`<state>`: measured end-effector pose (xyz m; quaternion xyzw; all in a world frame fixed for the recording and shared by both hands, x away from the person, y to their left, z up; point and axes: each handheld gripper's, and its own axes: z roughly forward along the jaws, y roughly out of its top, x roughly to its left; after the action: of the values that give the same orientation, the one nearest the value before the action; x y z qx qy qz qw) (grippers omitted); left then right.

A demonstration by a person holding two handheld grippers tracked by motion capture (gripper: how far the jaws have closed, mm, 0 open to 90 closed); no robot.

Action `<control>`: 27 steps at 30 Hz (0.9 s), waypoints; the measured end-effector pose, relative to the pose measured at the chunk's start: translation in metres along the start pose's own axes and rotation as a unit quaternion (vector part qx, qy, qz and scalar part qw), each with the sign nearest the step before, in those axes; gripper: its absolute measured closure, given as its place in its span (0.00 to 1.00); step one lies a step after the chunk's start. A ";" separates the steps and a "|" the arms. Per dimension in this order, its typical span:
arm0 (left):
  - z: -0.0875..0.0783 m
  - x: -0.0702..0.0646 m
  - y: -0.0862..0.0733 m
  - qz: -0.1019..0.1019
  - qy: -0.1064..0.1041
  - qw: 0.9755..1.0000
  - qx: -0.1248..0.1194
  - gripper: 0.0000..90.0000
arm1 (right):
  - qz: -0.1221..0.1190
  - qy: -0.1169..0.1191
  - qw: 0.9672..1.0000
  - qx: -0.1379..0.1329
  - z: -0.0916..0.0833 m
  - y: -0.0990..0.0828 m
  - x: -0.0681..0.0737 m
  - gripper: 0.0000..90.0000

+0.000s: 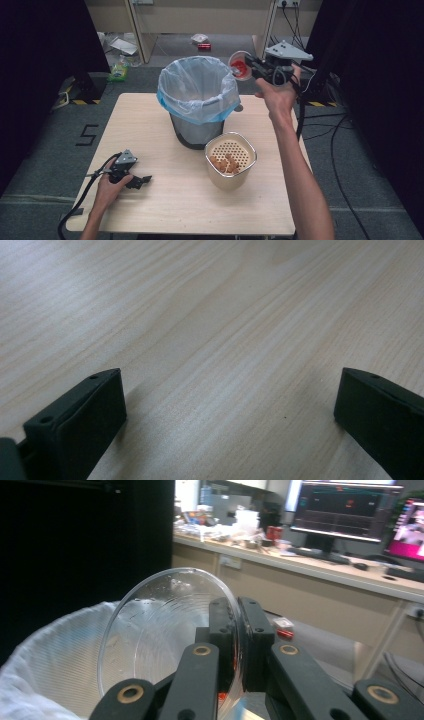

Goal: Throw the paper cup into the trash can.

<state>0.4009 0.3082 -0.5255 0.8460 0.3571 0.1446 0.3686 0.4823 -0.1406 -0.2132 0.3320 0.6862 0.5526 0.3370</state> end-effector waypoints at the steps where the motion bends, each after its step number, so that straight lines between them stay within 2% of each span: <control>1: 0.000 0.000 0.000 0.000 0.000 1.000 0.000 0.00 | -0.002 0.009 1.000 0.000 0.008 0.003 0.007 0.96; 8: 0.000 0.000 0.000 0.000 0.000 1.000 0.000 0.00 | -0.006 0.040 0.999 0.019 0.046 0.005 0.035 0.95; 16: 0.000 0.000 0.000 0.000 0.000 1.000 0.000 0.00 | -0.006 0.058 0.997 0.057 0.082 -0.006 0.052 0.91; 21: 0.000 0.000 0.000 0.000 0.000 1.000 0.000 0.00 | 0.010 0.059 0.996 0.069 0.091 -0.012 0.052 0.81; 27: 0.000 0.000 0.000 0.000 0.000 1.000 0.000 0.00 | 0.015 0.058 0.996 0.062 0.081 -0.011 0.045 0.78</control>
<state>0.4009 0.3083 -0.5255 0.8461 0.3570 0.1443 0.3686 0.5238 -0.0622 -0.2415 0.3296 0.7323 0.5324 0.2674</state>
